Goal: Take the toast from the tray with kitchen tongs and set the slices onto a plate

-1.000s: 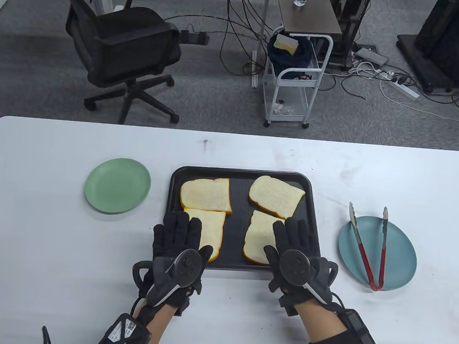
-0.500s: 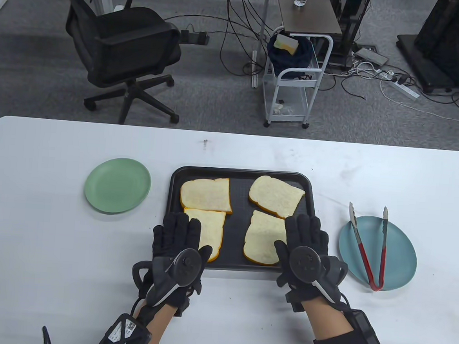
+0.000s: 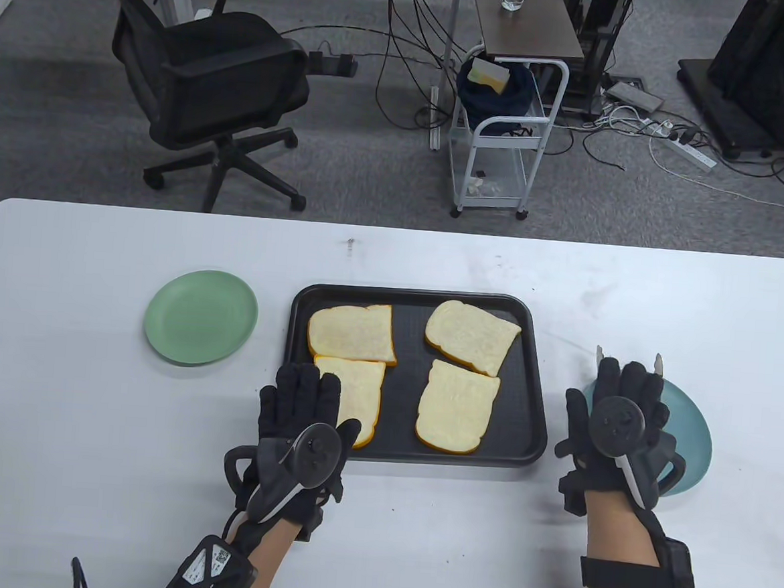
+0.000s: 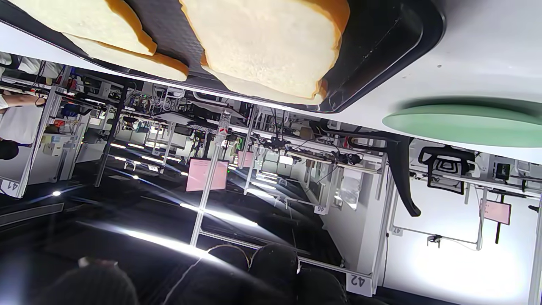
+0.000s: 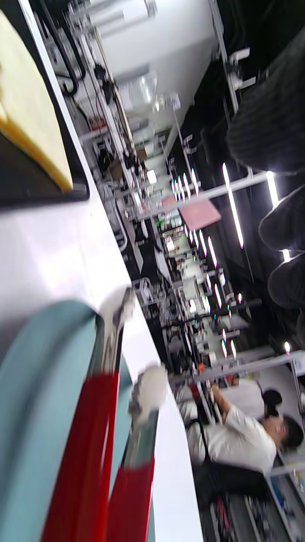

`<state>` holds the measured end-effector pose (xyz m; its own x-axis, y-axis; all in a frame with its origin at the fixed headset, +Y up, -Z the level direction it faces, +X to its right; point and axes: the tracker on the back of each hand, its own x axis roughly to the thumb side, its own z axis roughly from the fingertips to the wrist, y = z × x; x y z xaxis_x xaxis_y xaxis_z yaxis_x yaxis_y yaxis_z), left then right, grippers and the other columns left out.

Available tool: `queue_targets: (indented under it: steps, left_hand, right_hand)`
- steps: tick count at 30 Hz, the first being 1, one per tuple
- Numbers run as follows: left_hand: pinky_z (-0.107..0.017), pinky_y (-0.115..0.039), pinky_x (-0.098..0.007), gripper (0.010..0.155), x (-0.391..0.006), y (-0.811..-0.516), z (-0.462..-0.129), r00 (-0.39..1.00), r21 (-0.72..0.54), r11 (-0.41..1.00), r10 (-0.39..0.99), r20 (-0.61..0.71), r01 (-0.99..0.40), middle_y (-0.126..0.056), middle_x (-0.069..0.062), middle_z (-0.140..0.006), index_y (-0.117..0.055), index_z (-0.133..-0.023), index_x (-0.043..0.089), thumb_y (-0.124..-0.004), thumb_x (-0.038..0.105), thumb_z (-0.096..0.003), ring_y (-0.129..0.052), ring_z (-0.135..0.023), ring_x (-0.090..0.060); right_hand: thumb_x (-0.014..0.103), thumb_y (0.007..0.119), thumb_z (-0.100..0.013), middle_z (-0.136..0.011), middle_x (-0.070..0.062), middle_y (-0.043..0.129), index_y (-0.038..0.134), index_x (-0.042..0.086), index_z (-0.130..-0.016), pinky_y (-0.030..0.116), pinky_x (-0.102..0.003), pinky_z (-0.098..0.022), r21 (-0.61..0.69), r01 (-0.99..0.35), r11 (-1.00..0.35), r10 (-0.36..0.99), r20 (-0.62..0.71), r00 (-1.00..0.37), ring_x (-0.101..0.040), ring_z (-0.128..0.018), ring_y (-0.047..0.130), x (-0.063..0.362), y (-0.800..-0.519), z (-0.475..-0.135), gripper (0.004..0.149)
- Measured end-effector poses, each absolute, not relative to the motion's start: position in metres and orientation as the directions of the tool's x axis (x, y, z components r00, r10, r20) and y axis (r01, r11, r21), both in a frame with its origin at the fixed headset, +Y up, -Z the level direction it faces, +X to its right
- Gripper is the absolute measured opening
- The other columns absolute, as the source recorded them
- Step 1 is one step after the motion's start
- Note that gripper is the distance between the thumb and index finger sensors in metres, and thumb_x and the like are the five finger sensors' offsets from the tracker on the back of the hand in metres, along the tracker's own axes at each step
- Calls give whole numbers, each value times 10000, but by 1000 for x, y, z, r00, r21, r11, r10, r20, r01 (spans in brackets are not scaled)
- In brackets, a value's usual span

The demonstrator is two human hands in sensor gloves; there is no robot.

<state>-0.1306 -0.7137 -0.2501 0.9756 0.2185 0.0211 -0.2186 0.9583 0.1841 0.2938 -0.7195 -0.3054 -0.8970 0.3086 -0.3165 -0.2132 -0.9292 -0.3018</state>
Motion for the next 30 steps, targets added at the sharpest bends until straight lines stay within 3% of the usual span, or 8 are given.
queue_targets:
  steps: [7,13,21,30]
  left_hand:
    - [-798,-392,-523,702,-132,-714,-251,974,181,958,225,13,-224,-490,-14,-1203,-541,-1041,319,-605,631,-414,-417,-1132,-312]
    - [-797,-391,-525,704,-134,-714,-251,974,182,957,228,9,-226,-492,-17,-1202,-543,-1041,317,-607,631,-414,-417,-1132,-311]
    - [-796,-393,-526,704,-135,-714,-252,974,178,958,227,5,-224,-493,-16,-1202,-542,-1040,318,-610,631,-414,-417,-1132,-312]
    - [-795,-394,-527,706,-134,-714,-252,975,173,960,223,4,-221,-492,-17,-1202,-541,-1041,316,-612,632,-414,-416,-1132,-313]
  right_hand:
    - [623,709,-481,-1177,-226,256,326,267,-1124,356,-687,-664,-211,-233,-949,312,-531,-788,-511,-1027,224,343,-735,-308,829]
    - [671,733,-457,-1163,-248,127,148,320,-1099,325,-716,-655,-129,-287,-949,303,-615,-727,-539,-1015,150,366,-752,-311,937]
    - [655,744,-459,-1166,-259,183,144,315,-1094,369,-719,-656,-55,-329,-943,283,-655,-701,-554,-1024,239,373,-777,-317,937]
    - [627,742,-474,-1177,-237,300,155,280,-1093,394,-715,-655,-43,-353,-935,298,-637,-711,-544,-1030,325,367,-785,-319,921]
